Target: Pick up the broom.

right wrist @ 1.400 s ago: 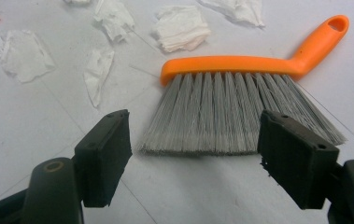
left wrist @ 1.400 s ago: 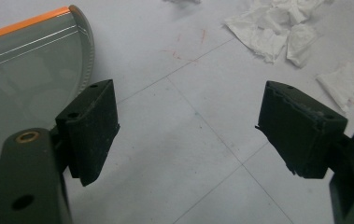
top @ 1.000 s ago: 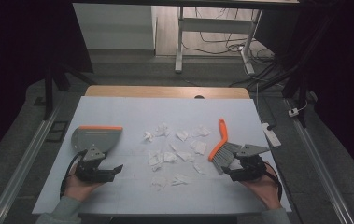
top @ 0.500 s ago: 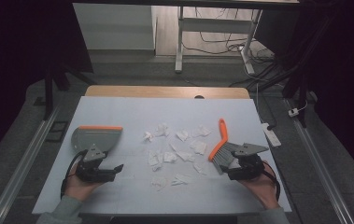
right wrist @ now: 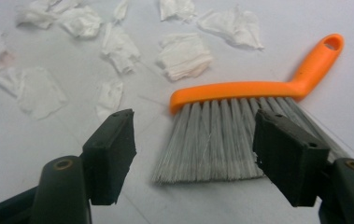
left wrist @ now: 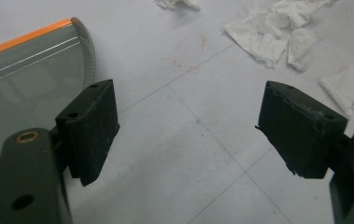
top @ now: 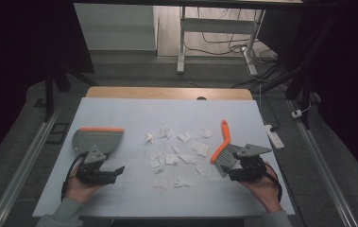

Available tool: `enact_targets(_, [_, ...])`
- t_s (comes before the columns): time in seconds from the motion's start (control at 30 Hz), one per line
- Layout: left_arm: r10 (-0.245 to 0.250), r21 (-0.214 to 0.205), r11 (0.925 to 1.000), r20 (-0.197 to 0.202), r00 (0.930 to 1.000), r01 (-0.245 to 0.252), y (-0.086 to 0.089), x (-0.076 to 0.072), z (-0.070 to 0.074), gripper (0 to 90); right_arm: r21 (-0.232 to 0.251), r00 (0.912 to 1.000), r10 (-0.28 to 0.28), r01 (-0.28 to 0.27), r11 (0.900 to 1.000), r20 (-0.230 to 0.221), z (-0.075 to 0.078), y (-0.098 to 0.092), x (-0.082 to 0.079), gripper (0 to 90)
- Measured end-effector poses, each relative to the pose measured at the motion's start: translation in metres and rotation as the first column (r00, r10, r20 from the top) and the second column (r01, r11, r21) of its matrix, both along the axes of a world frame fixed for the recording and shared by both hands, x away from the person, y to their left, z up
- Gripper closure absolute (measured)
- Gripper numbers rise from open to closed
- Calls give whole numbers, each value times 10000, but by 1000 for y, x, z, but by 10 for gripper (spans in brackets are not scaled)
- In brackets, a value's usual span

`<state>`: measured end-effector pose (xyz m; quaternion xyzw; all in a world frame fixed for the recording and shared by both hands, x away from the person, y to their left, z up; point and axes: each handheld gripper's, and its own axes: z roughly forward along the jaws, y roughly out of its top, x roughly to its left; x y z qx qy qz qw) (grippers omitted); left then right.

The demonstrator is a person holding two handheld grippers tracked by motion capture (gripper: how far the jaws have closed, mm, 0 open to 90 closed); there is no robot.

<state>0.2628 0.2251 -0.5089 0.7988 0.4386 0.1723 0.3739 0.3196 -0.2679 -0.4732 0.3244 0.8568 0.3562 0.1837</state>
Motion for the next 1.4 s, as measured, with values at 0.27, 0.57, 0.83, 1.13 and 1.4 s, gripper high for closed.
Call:
enact_targets(0.27, [-227,43,9997,74,9997,227,-2,0,1,209,-112,9928,-1059,1055,9944,-553,11,11,23,318])
enact_targets(0.57, [-449,43,9990,121,9989,448,-5,4,1,209,-1118,9497,-2540,2366,9651,-1831,31,21,70,316])
enact_targets(0.83, [-513,156,9986,91,9986,512,-8,4,0,209,-1807,8837,-3642,3228,9291,-2941,34,21,112,312])
enact_targets(1.13, [-512,144,9986,78,9987,510,-8,4,0,208,-2388,8366,-4263,3611,9014,-3441,26,30,138,311])
enact_targets(1.4, [-535,144,9985,91,9985,534,-8,3,0,209,-3061,7826,-4928,3963,8656,-3805,8,33,152,314])
